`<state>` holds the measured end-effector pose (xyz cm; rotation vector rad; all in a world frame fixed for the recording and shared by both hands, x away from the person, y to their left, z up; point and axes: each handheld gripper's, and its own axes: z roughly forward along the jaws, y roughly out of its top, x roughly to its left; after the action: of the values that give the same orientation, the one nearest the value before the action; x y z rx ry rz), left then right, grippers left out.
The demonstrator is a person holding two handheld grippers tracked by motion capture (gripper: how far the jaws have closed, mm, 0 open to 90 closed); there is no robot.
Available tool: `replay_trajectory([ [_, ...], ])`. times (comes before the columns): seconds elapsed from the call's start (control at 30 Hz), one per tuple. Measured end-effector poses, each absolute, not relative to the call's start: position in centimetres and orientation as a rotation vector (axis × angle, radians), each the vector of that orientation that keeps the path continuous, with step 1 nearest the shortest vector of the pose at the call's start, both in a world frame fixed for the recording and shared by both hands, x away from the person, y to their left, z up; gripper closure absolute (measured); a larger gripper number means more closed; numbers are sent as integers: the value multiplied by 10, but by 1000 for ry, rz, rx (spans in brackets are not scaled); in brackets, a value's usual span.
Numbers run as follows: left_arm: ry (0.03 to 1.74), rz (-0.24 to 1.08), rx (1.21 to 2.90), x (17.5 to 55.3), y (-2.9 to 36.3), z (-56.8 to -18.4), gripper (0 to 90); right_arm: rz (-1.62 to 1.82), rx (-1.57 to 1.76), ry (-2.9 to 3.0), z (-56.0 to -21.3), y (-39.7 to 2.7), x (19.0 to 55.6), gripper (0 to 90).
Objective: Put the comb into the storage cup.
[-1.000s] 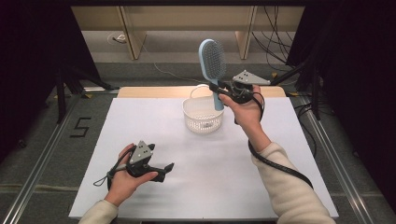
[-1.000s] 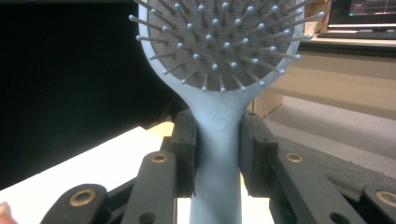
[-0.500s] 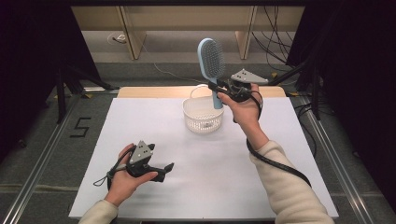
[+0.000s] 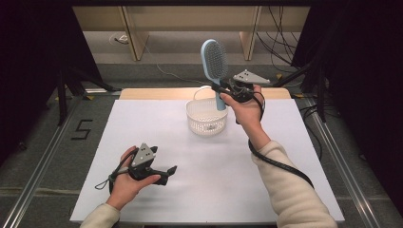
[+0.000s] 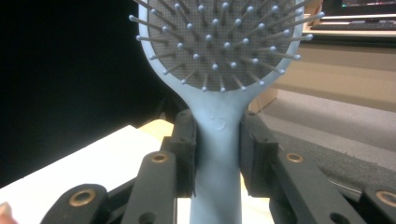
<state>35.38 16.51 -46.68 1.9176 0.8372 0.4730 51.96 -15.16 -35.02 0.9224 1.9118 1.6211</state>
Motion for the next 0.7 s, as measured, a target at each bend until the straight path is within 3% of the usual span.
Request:
replay_trajectory([
  [0.7,836,471,1916,354,165,-467,0,1595,957,1910,-362,-149,528,705],
])
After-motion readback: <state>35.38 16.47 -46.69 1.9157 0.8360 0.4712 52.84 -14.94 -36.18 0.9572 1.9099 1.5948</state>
